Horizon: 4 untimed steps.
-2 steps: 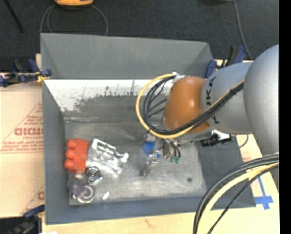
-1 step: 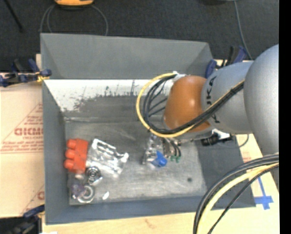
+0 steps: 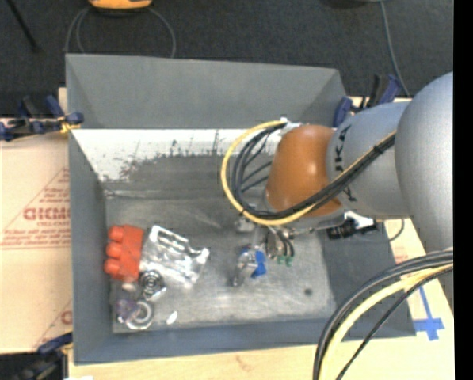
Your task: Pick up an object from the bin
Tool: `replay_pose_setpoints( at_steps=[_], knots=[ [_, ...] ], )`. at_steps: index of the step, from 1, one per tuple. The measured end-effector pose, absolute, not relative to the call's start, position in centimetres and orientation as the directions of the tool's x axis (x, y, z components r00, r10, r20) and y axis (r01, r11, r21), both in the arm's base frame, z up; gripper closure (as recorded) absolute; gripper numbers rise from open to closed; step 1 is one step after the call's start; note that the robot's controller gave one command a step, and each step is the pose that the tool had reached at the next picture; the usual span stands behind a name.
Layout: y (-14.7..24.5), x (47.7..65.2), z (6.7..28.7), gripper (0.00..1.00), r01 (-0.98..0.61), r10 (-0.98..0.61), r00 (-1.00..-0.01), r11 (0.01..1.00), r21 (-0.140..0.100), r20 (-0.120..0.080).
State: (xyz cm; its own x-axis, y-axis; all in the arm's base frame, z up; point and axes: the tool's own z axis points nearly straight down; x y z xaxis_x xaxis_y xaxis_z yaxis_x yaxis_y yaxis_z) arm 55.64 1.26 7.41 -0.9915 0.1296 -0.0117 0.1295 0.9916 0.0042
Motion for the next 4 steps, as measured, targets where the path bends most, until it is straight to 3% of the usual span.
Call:
replay_pose_setpoints(
  at_steps=[1, 2, 3, 4],
  knots=[
    [-3.4, 52.5, 7.4, 0.0, 0.092, 0.092, -0.996, 0.996, 0.001, -0.015],
    [0.2, 52.9, 7.4, 0.0, 0.007, 0.007, -1.0, 1.0, -0.004, -0.017],
    [0.4, 52.9, 7.5, 1.0, 0.009, 0.009, -1.0, 1.0, -0.001, -0.016],
    [-7.0, 56.4, 17.2, 1.0, -0.275, -0.275, -0.961, 0.961, -0.006, -0.01]
  ],
)
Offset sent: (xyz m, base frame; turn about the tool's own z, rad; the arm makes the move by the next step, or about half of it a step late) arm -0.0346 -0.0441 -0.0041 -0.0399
